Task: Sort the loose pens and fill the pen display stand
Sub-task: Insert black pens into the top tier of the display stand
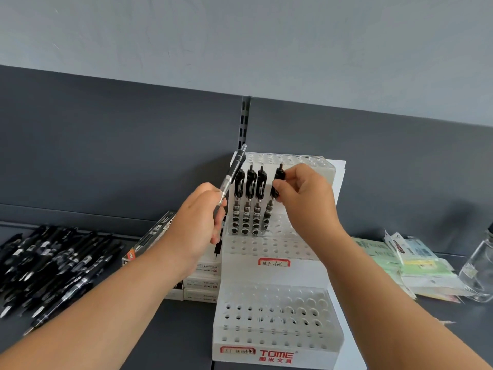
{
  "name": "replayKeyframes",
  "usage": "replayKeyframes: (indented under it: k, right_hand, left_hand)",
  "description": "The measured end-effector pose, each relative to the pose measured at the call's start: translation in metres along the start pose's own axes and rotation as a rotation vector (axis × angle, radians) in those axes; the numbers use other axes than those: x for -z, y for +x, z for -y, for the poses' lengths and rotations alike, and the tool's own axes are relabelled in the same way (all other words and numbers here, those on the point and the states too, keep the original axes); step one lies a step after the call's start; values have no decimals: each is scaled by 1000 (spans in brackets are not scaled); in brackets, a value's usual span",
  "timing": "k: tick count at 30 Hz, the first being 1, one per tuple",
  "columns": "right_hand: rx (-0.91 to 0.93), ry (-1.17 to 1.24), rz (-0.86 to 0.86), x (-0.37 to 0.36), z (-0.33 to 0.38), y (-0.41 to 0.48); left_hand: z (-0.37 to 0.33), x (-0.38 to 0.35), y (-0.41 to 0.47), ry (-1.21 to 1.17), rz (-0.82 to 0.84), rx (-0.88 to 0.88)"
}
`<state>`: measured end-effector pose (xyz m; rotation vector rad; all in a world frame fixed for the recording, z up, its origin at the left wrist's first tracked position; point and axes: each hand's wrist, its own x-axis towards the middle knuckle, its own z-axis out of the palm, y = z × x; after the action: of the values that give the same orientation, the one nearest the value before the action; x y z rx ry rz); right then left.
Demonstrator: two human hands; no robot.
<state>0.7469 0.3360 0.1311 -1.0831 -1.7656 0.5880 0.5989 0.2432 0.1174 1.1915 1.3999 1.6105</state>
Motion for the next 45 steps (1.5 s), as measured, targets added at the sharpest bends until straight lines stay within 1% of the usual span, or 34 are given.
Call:
replayKeyframes:
  k: [5,8,12,14,16,17,19,21,25,27,28,30,32,34,37,45]
  right_hand:
    - [48,-101,66,3,9,5]
    - [22,-116,99,0,7,5]
    - [-12,-122,98,0,6,4]
    - [6,-135,35,4,10,1]
    - [46,-46,-50,9,18,-3]
    - [47,68,-48,11,24,-6]
    - [-11,338,67,12,35,-12]
    - [-70,514,176,13,41,-15]
    - [-87,545,202,16,41,-16]
    - [-84,545,184,20,39,-14]
    - [-76,542,153,23,39,-12]
    - [-31,473,50,32,38,-7]
    - [32,337,-54,39,35,-1]
    - [83,232,-116,42,31,2]
    - [104,162,-137,38,24,3]
    - [87,27,-79,23,6,5]
  left_hand:
    - [0,-3,-2,62,48,-27]
    - [0,-3,-2,58,68,-28]
    - [0,-3,-2,51,68,-17]
    - [0,-2,-3,36,75,-13]
    - [-1,-3,-4,40,89,-8]
    - [-2,-4,-4,40,96,-6]
    - [-2,-6,-4,38,107,-7]
    - [-3,-10,-6,44,125,-16]
    - [-5,-15,-8,98,155,-54]
    - [-3,-15,-7,173,146,-117]
    - [0,-13,-6,254,134,-174]
    - [7,-8,-4,542,114,-279]
    - [13,-2,-4,844,136,-341]
    - [17,1,-6,1009,175,-360]
    - [24,4,-6,1103,202,-373]
    - [37,8,-4,1181,203,-447]
